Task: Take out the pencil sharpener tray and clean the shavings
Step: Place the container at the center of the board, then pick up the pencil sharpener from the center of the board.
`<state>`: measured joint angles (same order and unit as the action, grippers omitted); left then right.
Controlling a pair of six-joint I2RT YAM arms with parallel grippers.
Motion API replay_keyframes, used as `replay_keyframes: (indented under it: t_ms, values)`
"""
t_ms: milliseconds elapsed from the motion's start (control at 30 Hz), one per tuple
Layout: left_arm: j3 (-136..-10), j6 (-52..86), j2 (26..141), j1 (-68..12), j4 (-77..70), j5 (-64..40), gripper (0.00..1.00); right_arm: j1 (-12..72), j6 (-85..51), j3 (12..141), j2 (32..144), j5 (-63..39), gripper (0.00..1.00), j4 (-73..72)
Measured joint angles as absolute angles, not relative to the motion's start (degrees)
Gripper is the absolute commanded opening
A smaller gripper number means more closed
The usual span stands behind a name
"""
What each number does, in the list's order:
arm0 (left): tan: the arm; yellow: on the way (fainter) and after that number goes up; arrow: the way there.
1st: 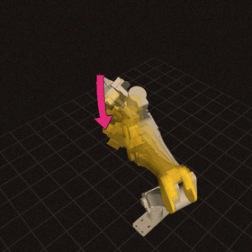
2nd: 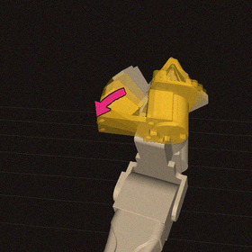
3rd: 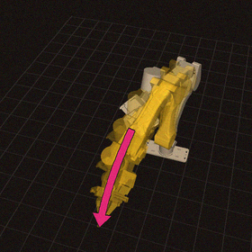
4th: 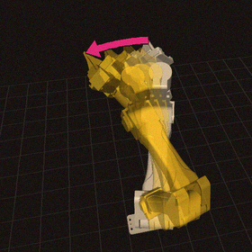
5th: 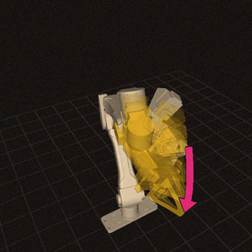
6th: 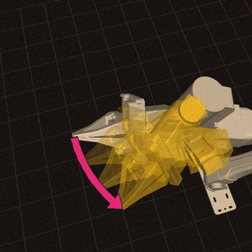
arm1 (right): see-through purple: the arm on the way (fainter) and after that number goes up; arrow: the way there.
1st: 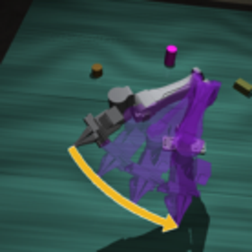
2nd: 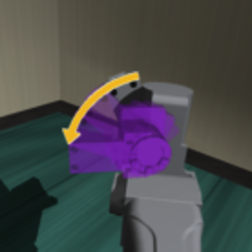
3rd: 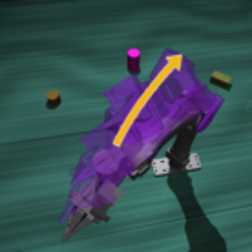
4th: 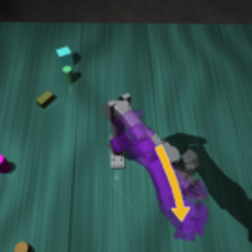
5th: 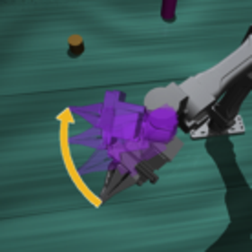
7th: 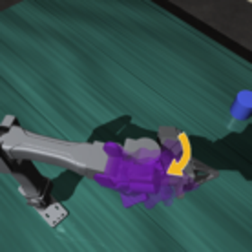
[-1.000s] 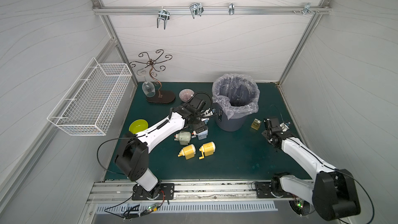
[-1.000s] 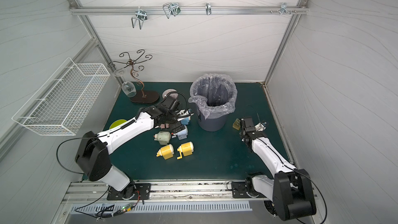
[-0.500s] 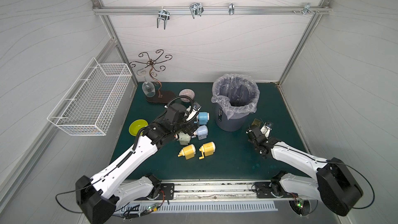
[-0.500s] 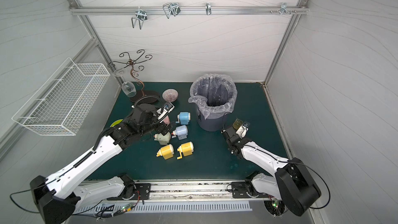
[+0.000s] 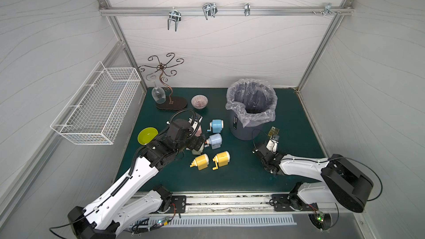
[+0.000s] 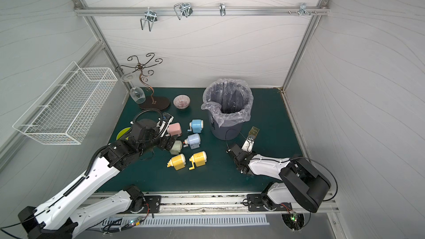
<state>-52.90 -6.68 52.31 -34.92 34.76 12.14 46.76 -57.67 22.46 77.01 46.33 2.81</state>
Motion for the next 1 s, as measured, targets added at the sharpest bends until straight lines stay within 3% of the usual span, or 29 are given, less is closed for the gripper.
replay_keyframes:
  t_ms: [167, 400, 633, 900, 1000]
  values:
    - [-53.0, -5.7, 53.6, -34.9, 36.6, 12.2, 1.0, 46.8, -57.5, 22.8, 77.0, 45.6, 0.62, 3.0]
    - [-53.0, -5.9, 52.4, -34.9, 37.1, 11.9, 1.0, 49.1, -56.5, 25.9, 77.0, 43.0, 0.88, 7.8]
    - [-53.6, -7.4, 52.8, -34.9, 38.8, 7.9, 1.0, 50.6, -53.5, 31.6, 73.6, 44.3, 0.97, 17.1]
    - [-60.2, -12.9, 60.8, -34.5, 43.6, 1.5, 1.0, 49.4, -50.5, 31.8, 54.7, 44.9, 0.98, 25.9]
    - [-64.4, -16.2, 66.4, -33.8, 45.1, -1.1, 0.99, 44.8, -49.4, 32.1, 49.4, 42.7, 0.97, 29.1]
